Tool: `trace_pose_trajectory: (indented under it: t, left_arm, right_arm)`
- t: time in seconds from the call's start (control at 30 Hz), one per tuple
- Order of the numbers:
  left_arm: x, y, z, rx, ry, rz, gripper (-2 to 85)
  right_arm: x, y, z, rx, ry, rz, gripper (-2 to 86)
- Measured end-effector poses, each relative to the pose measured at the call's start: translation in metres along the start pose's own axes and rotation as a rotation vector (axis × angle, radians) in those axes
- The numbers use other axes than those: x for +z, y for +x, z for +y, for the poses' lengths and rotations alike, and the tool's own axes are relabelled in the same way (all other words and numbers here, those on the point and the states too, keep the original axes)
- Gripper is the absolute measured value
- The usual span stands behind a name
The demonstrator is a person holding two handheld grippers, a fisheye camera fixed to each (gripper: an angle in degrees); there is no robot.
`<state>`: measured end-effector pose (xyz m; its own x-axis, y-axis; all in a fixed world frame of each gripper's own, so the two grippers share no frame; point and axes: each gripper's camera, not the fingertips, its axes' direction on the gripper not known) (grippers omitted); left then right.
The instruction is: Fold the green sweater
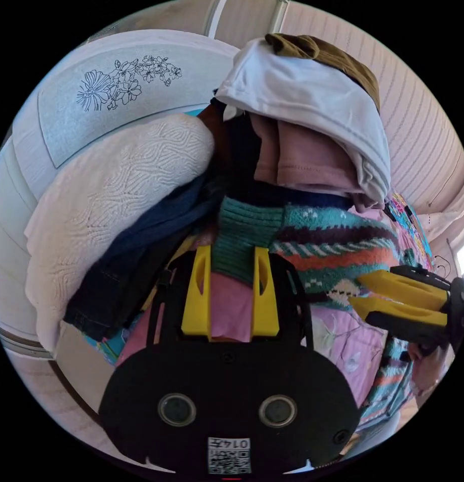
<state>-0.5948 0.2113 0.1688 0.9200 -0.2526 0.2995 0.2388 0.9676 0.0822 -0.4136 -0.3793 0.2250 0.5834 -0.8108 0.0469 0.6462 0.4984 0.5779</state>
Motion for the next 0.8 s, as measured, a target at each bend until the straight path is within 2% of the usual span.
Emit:
trace_pose_trajectory:
  t: [0.1,0.2,0.33,0.5,0.63,0.7,0.8]
  left_arm:
    - [-0.004,-0.002,0.0,0.015,-0.009,0.034,9.1]
    - [-0.015,-0.001,0.004,0.06,0.015,0.079,4.2]
    - [-0.052,0.011,0.015,0.103,0.103,0.1,3.1]
    - [-0.137,0.049,0.041,0.228,0.336,0.263,2.7]
    - [-0.186,0.1,0.054,0.357,0.455,0.341,2.7]
    - [-0.205,0.136,0.057,0.426,0.474,0.383,2.7]
    - [-0.218,0.186,0.062,0.52,0.457,0.441,2.7]
  right_arm:
    - [0.026,0.003,-0.002,0.023,-0.122,-0.022,7.4]
    - [0.019,0.001,0.0,0.007,-0.124,-0.027,3.4]
    - [-0.002,-0.004,0.011,-0.018,-0.114,0.018,0.2]
    - [-0.071,0.013,0.066,0.075,0.114,-0.11,0.1]
    - [-0.126,0.019,0.124,0.12,0.306,-0.132,1.6]
    - [-0.162,0.019,0.164,0.151,0.434,-0.149,7.4]
    - [-0.19,0.018,0.198,0.207,0.49,-0.078,13.5]
